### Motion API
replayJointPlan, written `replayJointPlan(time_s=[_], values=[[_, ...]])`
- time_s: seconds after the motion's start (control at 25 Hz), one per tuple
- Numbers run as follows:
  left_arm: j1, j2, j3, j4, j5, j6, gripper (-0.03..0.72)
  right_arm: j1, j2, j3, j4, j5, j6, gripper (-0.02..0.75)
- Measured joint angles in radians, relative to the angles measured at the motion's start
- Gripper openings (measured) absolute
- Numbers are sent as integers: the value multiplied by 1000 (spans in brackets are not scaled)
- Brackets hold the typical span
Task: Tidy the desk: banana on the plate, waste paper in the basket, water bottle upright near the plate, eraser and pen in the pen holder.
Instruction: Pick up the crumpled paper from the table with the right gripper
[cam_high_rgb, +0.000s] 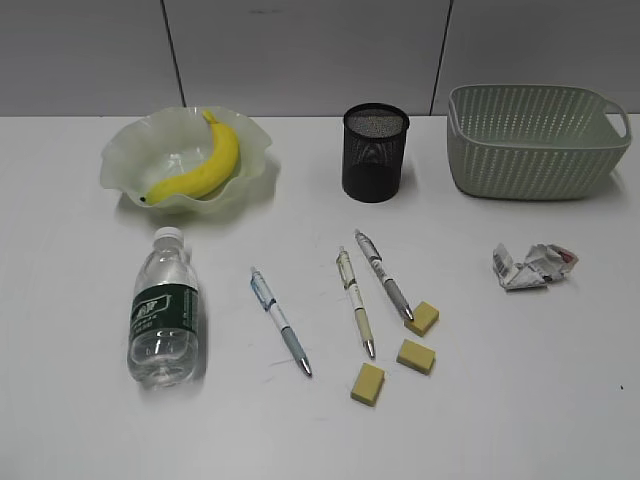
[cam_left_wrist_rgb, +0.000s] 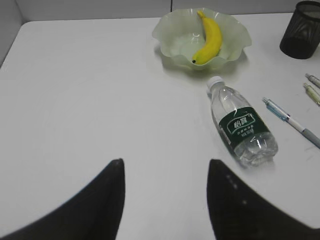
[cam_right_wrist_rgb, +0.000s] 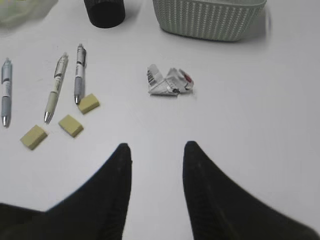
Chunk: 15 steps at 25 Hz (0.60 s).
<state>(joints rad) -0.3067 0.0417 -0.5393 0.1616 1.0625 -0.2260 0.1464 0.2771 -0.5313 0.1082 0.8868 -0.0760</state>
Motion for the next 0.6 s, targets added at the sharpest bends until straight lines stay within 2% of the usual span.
replayJointPlan(time_s=[0.12,0.28,0.4,0.6], values=[[28,-26,0,0,-1,0,394,0,242,-1,0,-184,-8,353],[105,-47,0,0,1,0,387,0,653,-43,-34,-400,-12,470],[138,-48,1,0,-1,0,372,0,926,-126,-101,-467,-15,490],[140,-48,1,0,-1,0,363,0,1285,-301,-148,-497,-102,495]])
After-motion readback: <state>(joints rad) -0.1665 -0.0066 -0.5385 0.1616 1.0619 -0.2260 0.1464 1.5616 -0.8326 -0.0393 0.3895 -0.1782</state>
